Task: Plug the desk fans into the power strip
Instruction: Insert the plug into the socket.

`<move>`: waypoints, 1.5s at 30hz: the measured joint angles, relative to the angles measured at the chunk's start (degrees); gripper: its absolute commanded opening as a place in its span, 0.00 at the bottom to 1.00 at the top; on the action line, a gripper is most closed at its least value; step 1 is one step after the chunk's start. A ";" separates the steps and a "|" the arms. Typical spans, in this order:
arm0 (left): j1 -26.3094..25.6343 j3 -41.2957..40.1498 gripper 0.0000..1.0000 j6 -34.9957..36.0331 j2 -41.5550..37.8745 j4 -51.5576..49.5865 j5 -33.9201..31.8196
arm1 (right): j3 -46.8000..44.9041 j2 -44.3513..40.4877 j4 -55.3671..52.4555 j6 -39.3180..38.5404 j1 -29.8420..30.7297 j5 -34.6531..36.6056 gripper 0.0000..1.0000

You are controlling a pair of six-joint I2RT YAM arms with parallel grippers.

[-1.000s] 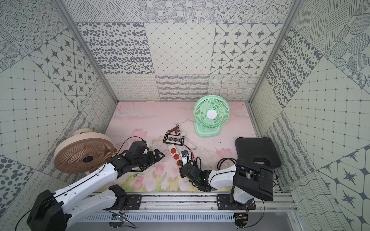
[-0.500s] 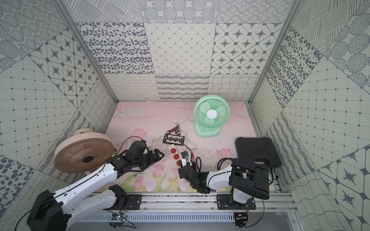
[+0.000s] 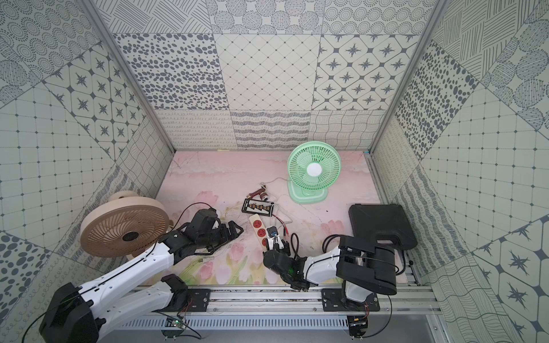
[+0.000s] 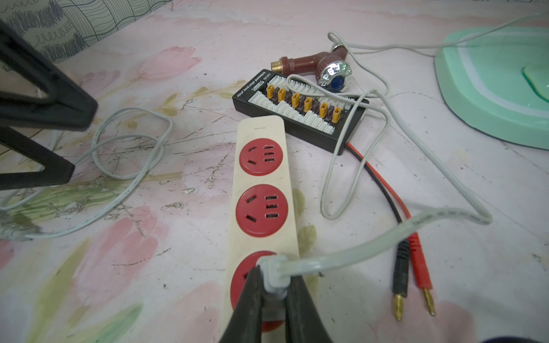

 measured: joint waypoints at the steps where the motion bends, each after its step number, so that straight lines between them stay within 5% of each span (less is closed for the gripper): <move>1: 0.00 0.02 0.99 0.00 -0.04 -0.13 0.00 | 0.07 0.04 0.00 0.11 0.00 0.02 0.00; 24: 0.00 0.61 0.99 0.02 -2.51 -2.19 -0.09 | 2.23 1.53 -1.99 0.33 0.26 1.44 0.00; 26: 0.00 0.61 1.00 0.02 -2.95 -2.36 -0.11 | 2.71 1.38 -3.15 0.35 0.31 1.57 0.14; 30: 0.00 0.61 1.00 0.00 -4.02 -3.10 -0.26 | 4.96 0.48 -9.11 0.46 0.22 0.79 0.27; 45: 0.00 1.92 0.99 0.00 -9.01 -8.72 -1.44 | 7.96 -11.85 -32.81 -0.04 -1.49 -16.28 0.59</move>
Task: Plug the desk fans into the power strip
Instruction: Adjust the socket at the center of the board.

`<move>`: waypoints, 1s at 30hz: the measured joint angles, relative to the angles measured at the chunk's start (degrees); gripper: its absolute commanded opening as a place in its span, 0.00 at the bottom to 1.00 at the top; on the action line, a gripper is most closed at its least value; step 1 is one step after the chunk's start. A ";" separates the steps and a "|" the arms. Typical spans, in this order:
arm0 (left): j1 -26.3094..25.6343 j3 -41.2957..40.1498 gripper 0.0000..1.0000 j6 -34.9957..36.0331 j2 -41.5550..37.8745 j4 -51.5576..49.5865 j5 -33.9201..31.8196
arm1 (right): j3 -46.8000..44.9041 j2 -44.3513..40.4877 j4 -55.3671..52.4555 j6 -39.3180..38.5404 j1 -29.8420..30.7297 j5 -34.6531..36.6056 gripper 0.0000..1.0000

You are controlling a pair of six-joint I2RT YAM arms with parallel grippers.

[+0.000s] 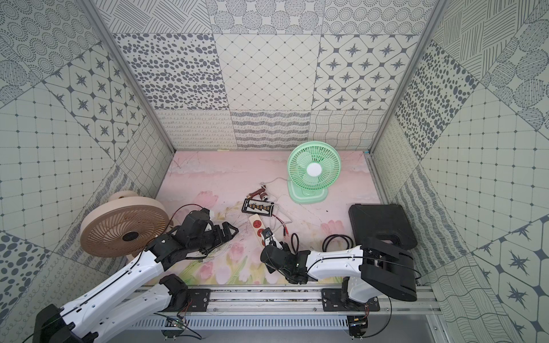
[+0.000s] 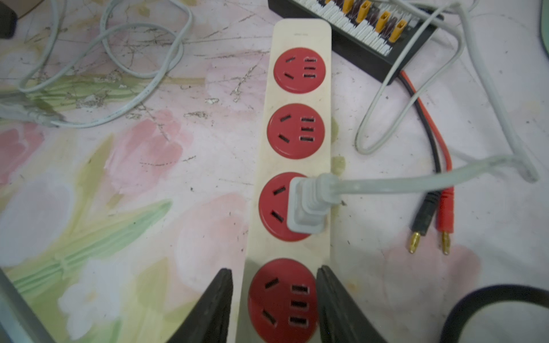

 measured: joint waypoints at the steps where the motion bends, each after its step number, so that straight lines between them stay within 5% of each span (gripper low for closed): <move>1: 0.00 0.13 0.99 0.00 -0.42 -0.52 -0.13 | 0.00 -1.05 -1.18 0.24 -0.04 -1.03 0.62; 4: 0.00 0.76 0.99 -0.04 -1.84 -2.40 -0.48 | -0.37 -4.59 -3.78 1.01 -0.07 -3.54 0.72; 11: 0.00 1.25 0.99 -0.59 -6.86 -7.58 -1.99 | -2.89 -6.49 -7.50 2.40 -0.07 -5.46 0.73; 20: 0.00 1.25 0.99 -2.40 -10.25 -13.97 -5.90 | -0.26 1.68 -7.65 1.97 -0.02 -4.74 0.53; 30: 0.11 1.25 0.99 -4.24 -9.38 -18.32 -10.16 | 2.01 4.09 -7.06 1.20 -4.63 -6.19 0.51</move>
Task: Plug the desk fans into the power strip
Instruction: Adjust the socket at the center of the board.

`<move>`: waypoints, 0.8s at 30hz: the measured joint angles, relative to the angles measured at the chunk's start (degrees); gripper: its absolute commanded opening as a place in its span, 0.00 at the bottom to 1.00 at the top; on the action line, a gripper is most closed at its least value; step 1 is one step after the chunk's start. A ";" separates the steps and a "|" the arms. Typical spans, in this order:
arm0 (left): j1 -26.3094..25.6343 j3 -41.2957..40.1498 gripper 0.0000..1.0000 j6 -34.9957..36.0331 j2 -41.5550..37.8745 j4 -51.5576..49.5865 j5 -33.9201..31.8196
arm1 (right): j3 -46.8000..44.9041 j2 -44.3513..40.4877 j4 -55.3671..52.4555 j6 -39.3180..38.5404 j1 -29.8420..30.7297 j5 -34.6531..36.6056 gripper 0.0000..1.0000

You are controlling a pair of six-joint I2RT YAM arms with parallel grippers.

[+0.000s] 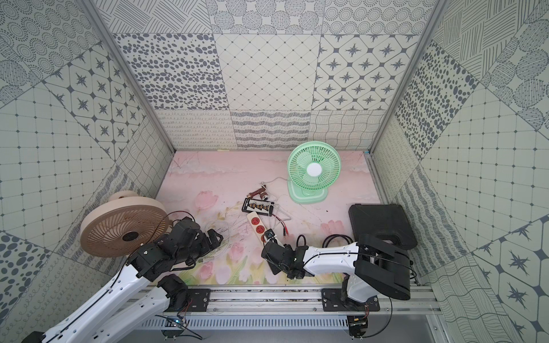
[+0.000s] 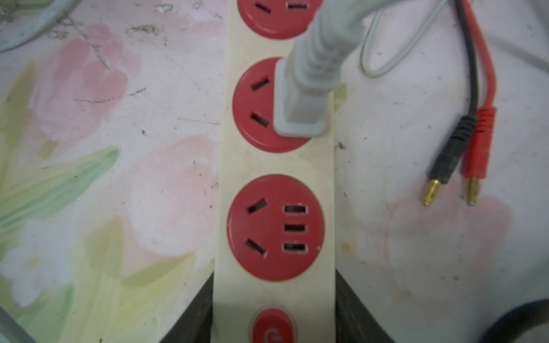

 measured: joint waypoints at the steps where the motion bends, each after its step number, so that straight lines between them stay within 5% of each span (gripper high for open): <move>1: 0.00 0.00 0.99 -0.04 0.39 -0.20 -0.26 | 0.00 0.00 0.11 -0.24 -0.42 -0.22 0.55; 3: 0.00 0.00 0.99 -0.28 1.38 -0.55 -0.66 | 0.02 -0.04 0.31 -0.61 -0.98 -0.68 0.64; 6: 0.04 -0.02 1.00 -0.50 2.60 -1.07 -1.01 | 0.00 -0.81 0.07 -1.18 -1.66 -1.70 0.96; 13: 0.04 1.70 0.96 -0.72 6.29 -2.93 -1.01 | -1.42 -12.31 -1.86 -0.66 -3.02 -6.08 0.97; 24: 0.07 6.16 0.80 3.67 17.49 -2.23 2.99 | -2.19 -33.44 -8.24 4.76 -5.42 -2.62 0.97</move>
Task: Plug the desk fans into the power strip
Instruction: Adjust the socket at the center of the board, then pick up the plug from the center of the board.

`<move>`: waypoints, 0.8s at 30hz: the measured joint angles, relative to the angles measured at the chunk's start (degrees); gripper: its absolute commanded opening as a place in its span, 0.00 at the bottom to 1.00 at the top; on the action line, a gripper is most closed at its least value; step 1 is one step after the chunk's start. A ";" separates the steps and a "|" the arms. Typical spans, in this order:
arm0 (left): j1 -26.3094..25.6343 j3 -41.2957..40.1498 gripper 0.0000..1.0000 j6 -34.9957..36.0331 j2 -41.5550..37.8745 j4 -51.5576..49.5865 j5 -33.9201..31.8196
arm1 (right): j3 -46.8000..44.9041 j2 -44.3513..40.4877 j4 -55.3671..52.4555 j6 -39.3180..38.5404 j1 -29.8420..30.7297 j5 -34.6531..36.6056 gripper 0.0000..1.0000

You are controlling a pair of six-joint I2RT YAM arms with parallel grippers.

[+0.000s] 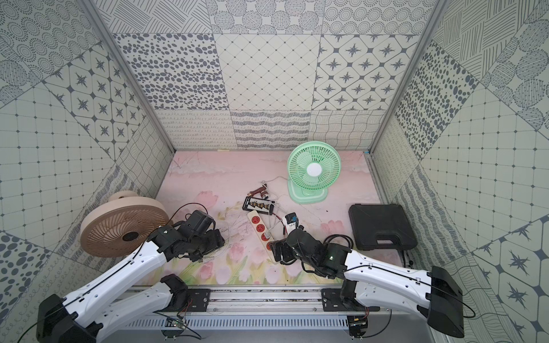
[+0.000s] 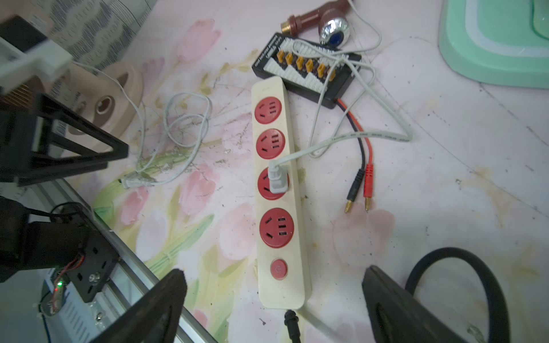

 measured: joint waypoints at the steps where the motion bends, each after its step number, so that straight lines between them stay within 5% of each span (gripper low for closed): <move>1: 0.00 0.28 0.80 0.61 1.20 0.11 0.37 | -0.79 -1.92 1.29 -0.50 -0.26 -0.55 0.97; 9: 0.00 2.60 0.71 4.26 11.87 2.10 3.56 | -5.20 -5.66 4.22 -1.49 -7.56 -7.19 0.97; 16: -0.13 4.87 0.67 6.62 20.76 3.89 4.26 | -5.51 -5.35 4.76 -3.37 -8.24 -11.17 0.97; 24: -0.20 5.38 0.49 7.67 27.54 6.78 4.24 | -9.79 -6.99 7.76 -5.01 -8.28 -13.38 0.76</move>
